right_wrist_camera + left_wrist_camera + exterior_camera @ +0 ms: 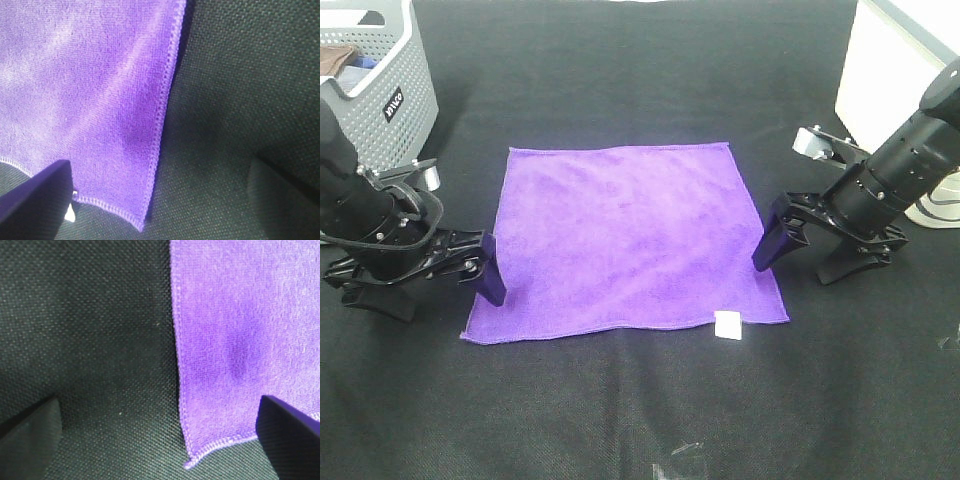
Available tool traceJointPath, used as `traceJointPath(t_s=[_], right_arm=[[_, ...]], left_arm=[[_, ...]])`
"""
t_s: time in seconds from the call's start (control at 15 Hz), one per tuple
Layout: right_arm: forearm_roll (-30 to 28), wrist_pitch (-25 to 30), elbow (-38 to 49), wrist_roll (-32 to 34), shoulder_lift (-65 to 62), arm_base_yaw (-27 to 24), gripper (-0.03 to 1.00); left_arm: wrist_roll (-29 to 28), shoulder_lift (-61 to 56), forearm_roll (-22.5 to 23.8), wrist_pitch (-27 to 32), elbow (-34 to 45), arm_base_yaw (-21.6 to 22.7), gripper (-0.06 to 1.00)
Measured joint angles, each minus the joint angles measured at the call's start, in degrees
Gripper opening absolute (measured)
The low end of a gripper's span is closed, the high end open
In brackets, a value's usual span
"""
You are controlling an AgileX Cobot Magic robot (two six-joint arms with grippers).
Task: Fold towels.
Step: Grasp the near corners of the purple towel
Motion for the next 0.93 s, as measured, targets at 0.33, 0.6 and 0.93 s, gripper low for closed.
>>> traceJointPath(t_s=[0.33,0.6,0.93], right_arm=[[-0.5,0.5,-0.2,1.4,0.1,0.5,0.92],[-2.2,-1.0,-0.2,3.0,0.1,7.6,0.9],[-2.2,-2.8,-0.2,5.6,0.1,13.5,0.81]], left_arm=[[1.1,0.1,-0.9,-0.3,-0.1,-0.8,0.99],[2.7,0.5,-6.5,-2.7,-0.3,-5.7,0.99],[3.6,0.8,-10.9,-3.6,-0.3,-7.7,0.97]])
